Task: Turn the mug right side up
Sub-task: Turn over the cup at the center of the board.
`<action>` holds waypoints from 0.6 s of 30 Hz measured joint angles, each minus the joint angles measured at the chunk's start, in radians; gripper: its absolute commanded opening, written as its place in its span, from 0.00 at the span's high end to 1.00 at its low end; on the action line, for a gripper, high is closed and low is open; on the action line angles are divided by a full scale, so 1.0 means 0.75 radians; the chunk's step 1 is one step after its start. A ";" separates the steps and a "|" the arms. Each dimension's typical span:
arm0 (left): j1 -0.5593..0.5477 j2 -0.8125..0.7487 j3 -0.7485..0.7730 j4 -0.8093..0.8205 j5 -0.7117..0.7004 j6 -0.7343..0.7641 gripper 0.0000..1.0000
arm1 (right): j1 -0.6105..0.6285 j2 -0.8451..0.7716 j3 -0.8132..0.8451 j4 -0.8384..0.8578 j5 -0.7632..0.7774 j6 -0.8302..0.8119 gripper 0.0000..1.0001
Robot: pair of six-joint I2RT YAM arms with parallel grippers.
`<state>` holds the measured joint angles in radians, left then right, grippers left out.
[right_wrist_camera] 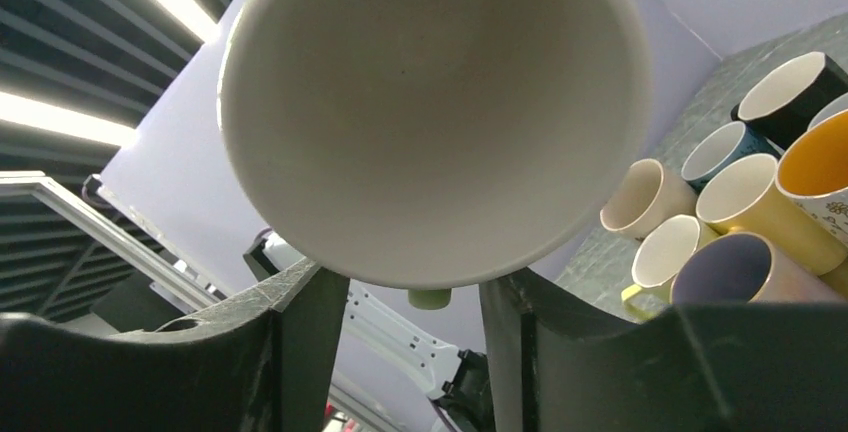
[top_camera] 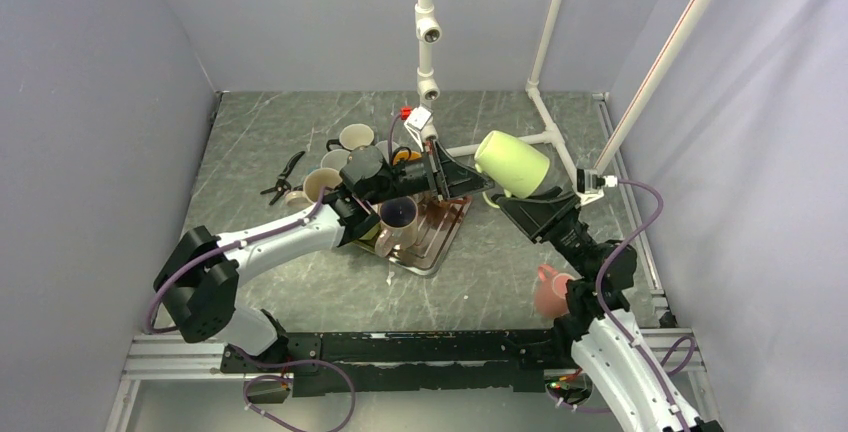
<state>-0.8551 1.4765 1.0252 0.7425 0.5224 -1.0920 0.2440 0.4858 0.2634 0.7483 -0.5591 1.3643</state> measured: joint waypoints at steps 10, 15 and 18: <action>-0.021 0.002 0.062 -0.035 -0.020 0.047 0.81 | 0.004 0.029 0.063 -0.049 0.002 -0.049 0.98; -0.032 -0.022 0.074 -0.089 -0.058 0.101 0.47 | 0.008 0.010 0.133 -0.169 0.006 -0.159 1.00; -0.048 -0.073 0.073 -0.204 -0.103 0.155 0.30 | 0.008 -0.005 0.151 -0.281 0.021 -0.239 1.00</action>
<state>-0.8909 1.4216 1.0798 0.5892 0.4454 -0.9760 0.2497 0.4824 0.3763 0.5373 -0.5434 1.1854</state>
